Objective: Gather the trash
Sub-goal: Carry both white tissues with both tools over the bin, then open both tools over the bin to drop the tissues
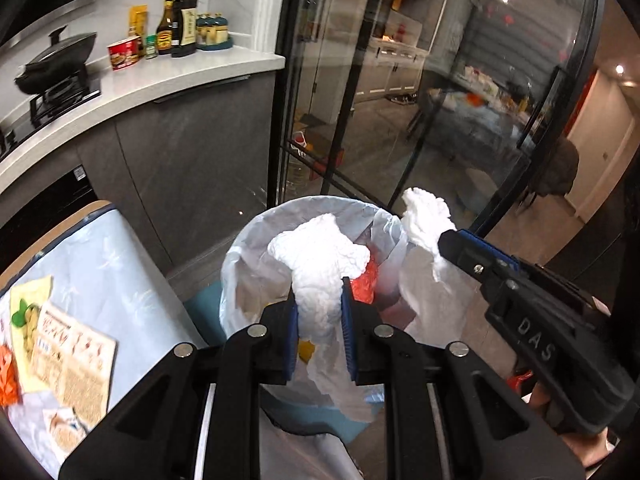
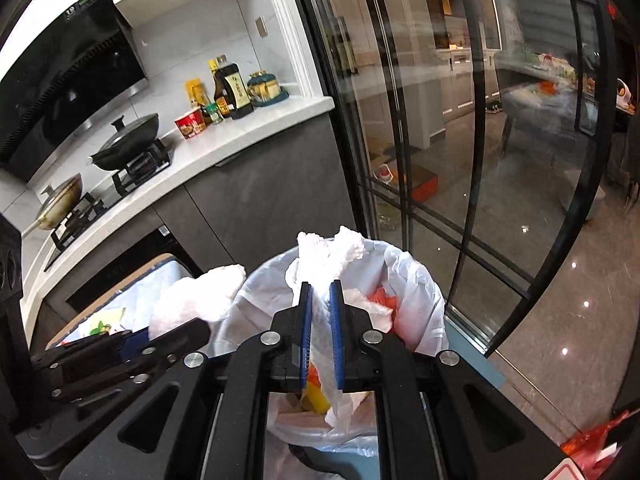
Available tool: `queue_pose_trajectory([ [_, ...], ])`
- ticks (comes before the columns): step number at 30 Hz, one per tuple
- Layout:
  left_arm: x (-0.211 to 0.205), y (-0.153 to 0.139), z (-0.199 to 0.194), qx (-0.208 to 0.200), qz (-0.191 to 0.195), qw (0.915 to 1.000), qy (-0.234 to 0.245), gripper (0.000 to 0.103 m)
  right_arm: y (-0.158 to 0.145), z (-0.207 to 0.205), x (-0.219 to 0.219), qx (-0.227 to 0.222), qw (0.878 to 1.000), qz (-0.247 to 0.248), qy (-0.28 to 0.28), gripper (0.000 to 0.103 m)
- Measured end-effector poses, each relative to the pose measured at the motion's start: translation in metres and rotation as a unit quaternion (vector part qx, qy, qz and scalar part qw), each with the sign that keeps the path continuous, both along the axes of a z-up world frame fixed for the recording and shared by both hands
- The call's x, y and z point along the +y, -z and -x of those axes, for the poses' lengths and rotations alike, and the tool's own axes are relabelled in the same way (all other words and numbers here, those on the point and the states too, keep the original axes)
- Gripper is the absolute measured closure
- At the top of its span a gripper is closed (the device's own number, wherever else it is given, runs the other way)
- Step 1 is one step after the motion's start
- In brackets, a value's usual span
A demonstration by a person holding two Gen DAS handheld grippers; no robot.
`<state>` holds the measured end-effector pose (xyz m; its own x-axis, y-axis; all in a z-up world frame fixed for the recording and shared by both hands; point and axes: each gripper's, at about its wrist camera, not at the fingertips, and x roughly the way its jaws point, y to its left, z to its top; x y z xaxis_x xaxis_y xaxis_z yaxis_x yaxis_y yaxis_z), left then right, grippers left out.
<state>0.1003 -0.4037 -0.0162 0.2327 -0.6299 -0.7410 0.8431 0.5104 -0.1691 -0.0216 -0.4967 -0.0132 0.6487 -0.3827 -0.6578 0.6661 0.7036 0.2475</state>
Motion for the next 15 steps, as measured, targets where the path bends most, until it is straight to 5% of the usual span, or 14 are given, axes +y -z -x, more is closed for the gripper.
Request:
queue_pose_trajectory([
  [10, -0.025, 0.028, 0.0, -0.007, -0.02, 0.9998, 0.003, 0.083, 0.028, -0.014, -0.009, 0.023, 1.0, 0.0, -0.015, 0.088],
  [13, -0.026, 0.035, 0.0, -0.018, -0.029, 0.9994, -0.01, 0.075, 0.031, -0.014, -0.011, 0.034, 0.999, 0.008, -0.002, 0.078],
  [15, -0.022, 0.037, -0.004, -0.023, -0.033, 0.9989, -0.025, 0.056, 0.032, -0.01, -0.012, 0.033, 0.999, 0.003, 0.008, 0.07],
])
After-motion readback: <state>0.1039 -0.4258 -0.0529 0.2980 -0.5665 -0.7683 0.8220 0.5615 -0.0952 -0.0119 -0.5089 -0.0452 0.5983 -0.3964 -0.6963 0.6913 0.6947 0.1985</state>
